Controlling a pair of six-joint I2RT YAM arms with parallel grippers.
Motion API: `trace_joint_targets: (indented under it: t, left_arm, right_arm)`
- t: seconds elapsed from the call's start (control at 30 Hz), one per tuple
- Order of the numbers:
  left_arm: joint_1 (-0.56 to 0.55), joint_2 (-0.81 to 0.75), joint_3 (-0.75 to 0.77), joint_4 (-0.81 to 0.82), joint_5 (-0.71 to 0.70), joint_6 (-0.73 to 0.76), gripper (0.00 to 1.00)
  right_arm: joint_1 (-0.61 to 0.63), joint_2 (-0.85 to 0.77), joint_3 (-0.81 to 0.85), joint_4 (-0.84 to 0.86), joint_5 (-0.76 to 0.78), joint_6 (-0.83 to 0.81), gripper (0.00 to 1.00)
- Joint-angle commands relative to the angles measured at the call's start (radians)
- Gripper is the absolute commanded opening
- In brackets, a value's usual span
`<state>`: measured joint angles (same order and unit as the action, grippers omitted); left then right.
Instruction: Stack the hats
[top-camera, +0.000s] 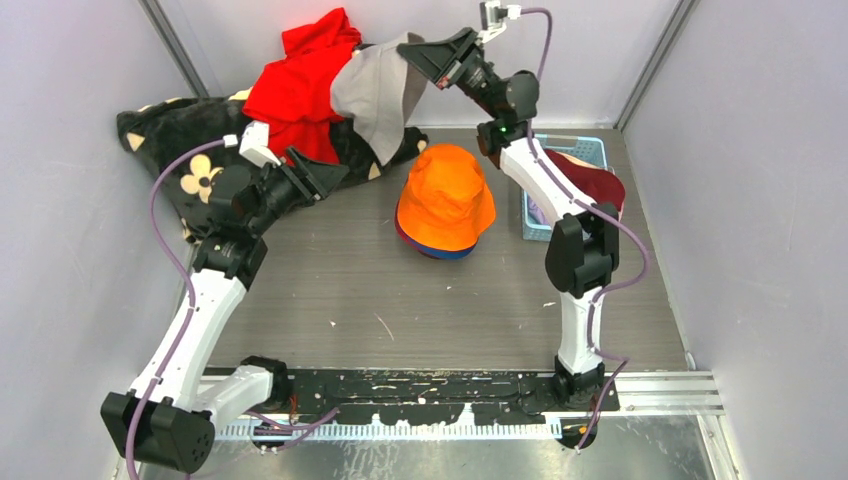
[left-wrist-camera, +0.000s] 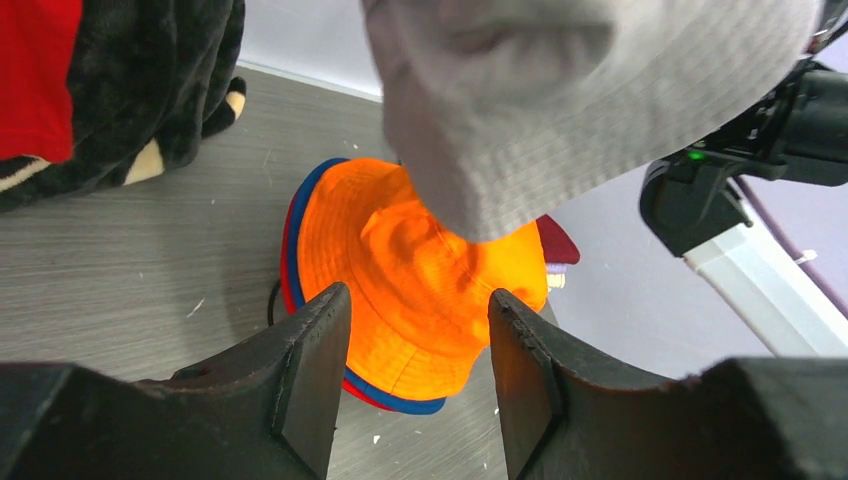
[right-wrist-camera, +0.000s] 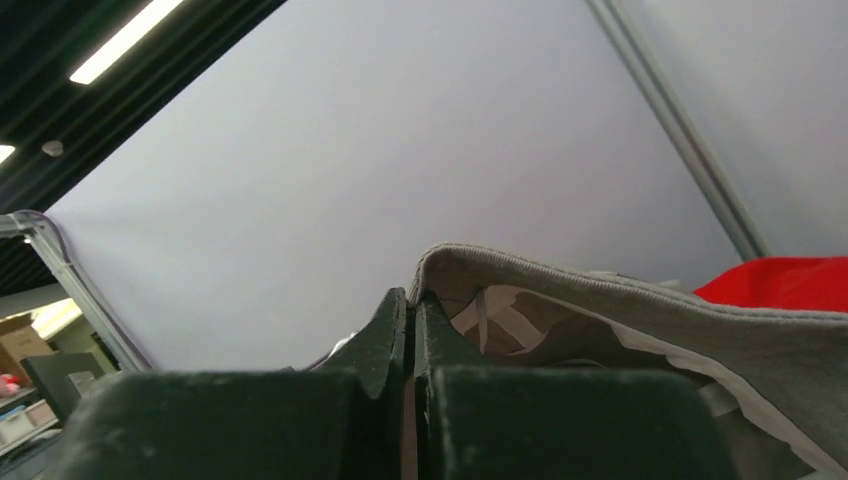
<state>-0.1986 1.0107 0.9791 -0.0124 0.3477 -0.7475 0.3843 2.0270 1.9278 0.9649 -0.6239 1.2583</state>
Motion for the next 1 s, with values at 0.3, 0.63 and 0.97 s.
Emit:
trace_joint_targets:
  t: [0.3, 0.63, 0.97]
  left_arm:
    - [0.021, -0.054, -0.025, 0.036, -0.001, -0.004, 0.54]
    - [0.020, -0.047, -0.027, 0.042, 0.005, -0.011, 0.54]
    - [0.019, -0.037, -0.029, 0.055, 0.024, -0.027, 0.54]
  right_arm:
    - [0.037, -0.103, -0.238, 0.174, -0.092, 0.045, 0.01]
    - [-0.040, -0.341, -0.570, 0.225, -0.103, 0.029, 0.01]
    - [-0.148, -0.558, -0.808, 0.085, -0.149, -0.026, 0.01]
